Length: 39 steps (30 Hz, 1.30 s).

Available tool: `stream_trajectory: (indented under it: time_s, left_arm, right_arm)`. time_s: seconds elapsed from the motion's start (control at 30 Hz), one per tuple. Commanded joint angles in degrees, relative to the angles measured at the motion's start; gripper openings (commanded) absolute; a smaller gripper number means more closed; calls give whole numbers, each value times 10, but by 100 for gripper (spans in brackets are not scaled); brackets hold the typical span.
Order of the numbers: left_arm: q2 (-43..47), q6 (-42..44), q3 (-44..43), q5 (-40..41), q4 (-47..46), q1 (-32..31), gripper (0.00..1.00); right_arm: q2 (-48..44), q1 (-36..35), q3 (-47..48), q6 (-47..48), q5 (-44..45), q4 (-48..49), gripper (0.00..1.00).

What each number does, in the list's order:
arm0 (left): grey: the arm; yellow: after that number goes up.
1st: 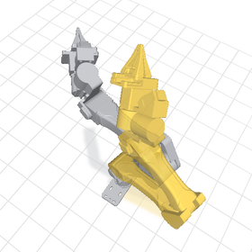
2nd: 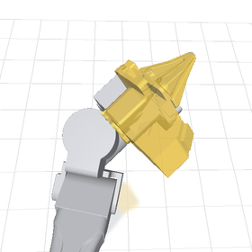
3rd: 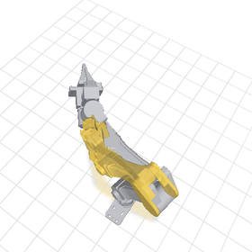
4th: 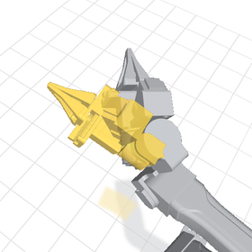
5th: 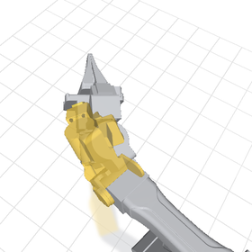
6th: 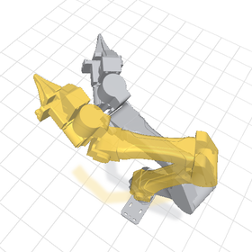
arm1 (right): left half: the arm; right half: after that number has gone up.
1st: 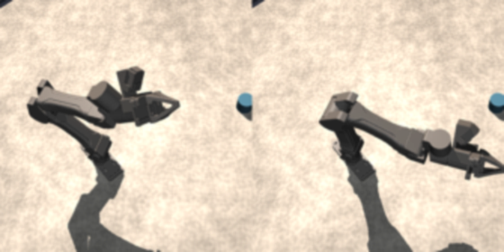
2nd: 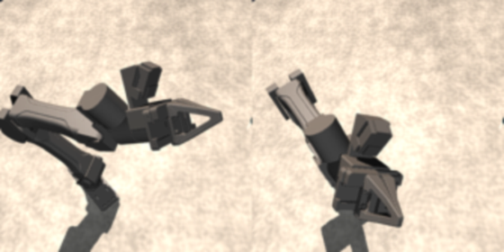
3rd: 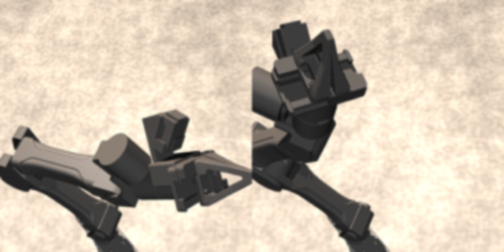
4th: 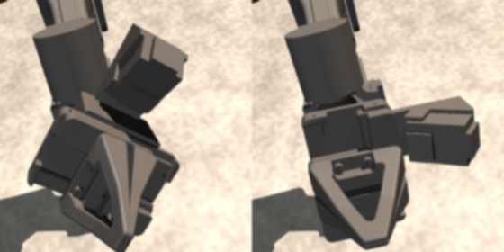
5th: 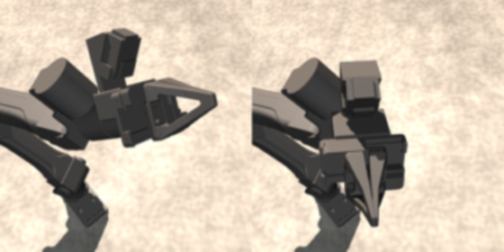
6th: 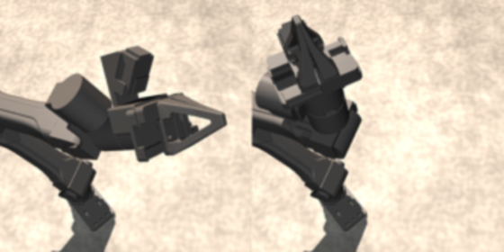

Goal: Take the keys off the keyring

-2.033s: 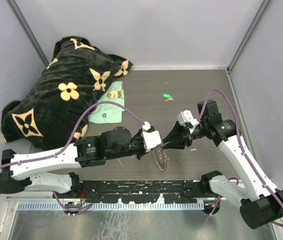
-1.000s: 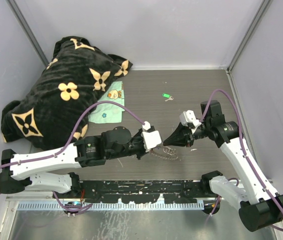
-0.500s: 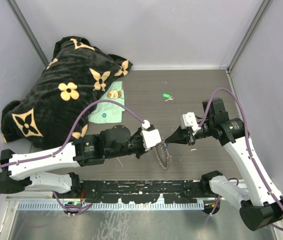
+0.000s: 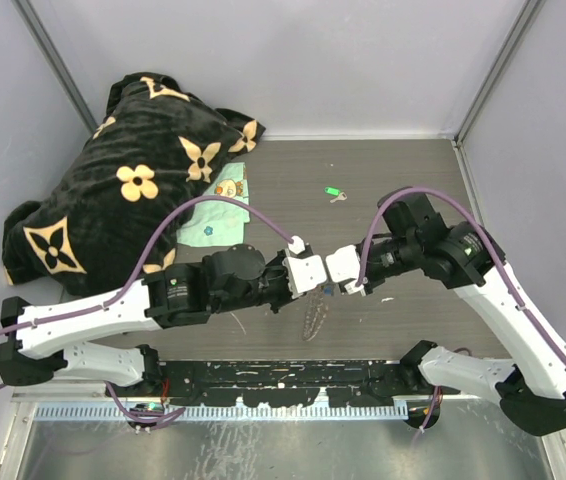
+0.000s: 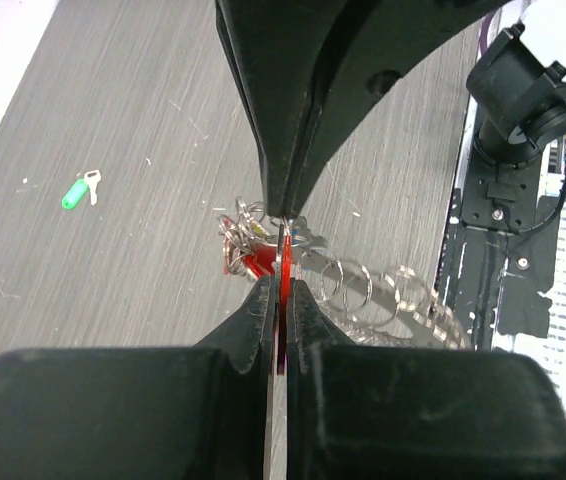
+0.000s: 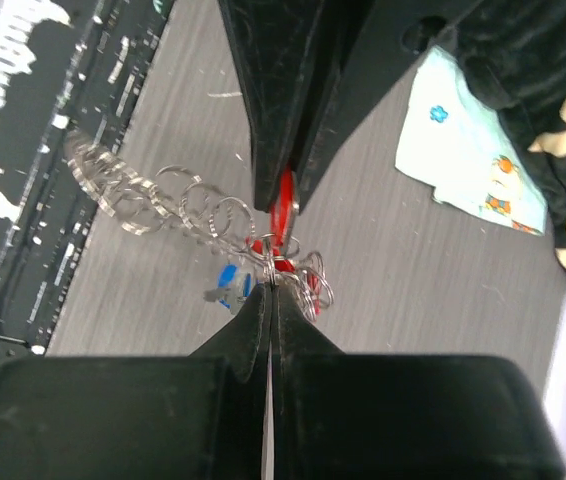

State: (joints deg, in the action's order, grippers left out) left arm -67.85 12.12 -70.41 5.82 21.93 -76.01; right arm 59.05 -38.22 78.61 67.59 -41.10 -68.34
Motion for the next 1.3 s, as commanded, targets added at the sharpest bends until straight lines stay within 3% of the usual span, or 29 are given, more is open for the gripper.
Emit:
stream_trajectory:
  time_s: [0.0, 0.23, 0.4, 0.6, 0.83, 1.27]
  left_arm:
    - [-1, 8, -27, 4, -52, -1, 0]
    - [-3, -3, -2, 4, -90, -1, 0]
    - [1, -14, 20, 3, -117, -1, 0]
    - [15, -25, 40, -6, -130, -1, 0]
    - [32, -20, 46, -12, -123, -1, 0]
    - [49, -3, 50, -15, -114, -1, 0]
  right_arm:
    - [27, -36, 55, 16, 142, -45, 1]
    - [43, -78, 61, 3, 181, -69, 1]
    - [24, -72, 63, -10, 119, -62, 1]
    - [-1, -14, 26, -28, 6, -34, 1]
    - [-41, 82, -77, -113, -110, 85, 21]
    - [-23, 155, -97, -135, -241, 108, 33]
